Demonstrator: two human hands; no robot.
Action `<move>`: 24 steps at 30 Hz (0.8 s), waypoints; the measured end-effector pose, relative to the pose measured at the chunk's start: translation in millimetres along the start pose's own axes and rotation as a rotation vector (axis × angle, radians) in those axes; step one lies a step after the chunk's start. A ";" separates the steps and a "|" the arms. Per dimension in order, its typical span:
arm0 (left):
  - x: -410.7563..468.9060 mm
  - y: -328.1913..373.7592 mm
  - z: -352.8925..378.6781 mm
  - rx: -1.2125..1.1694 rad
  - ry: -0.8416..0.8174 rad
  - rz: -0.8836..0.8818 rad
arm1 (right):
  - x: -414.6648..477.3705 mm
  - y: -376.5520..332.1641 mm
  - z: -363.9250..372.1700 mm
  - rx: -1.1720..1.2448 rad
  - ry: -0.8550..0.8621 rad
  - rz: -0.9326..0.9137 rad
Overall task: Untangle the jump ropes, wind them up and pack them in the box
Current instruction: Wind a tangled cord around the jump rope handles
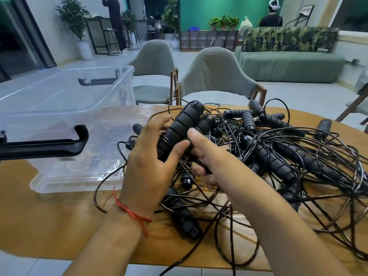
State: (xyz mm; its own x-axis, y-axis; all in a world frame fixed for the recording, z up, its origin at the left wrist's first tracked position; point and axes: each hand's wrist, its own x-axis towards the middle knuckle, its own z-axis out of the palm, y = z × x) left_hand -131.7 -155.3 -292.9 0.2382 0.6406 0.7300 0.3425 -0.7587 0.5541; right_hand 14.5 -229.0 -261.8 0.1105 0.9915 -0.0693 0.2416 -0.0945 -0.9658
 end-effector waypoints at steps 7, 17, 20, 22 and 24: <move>-12.5 9.9 11.7 -0.056 -0.009 0.166 | -3.5 6.6 2.1 0.363 0.138 0.076; 6.4 21.5 2.8 -0.902 -0.385 -0.769 | -10.0 -1.9 -16.8 0.509 0.068 -0.193; 8.3 23.6 -4.0 -1.021 -0.586 -0.793 | -11.1 -0.8 -15.6 0.430 0.009 -0.237; 8.4 24.1 -6.1 -1.072 -0.614 -0.790 | -10.6 1.0 -14.2 0.399 0.004 -0.241; 7.3 21.6 -6.0 -1.111 -0.614 -0.761 | -8.8 3.4 -14.2 0.368 0.010 -0.229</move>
State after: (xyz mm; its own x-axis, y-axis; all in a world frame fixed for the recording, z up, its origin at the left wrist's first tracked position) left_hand -128.1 -167.8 -273.1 0.7600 0.6499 0.0077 -0.2291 0.2568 0.9389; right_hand 28.0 -239.3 -260.9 0.1041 0.9819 0.1581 -0.0984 0.1683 -0.9808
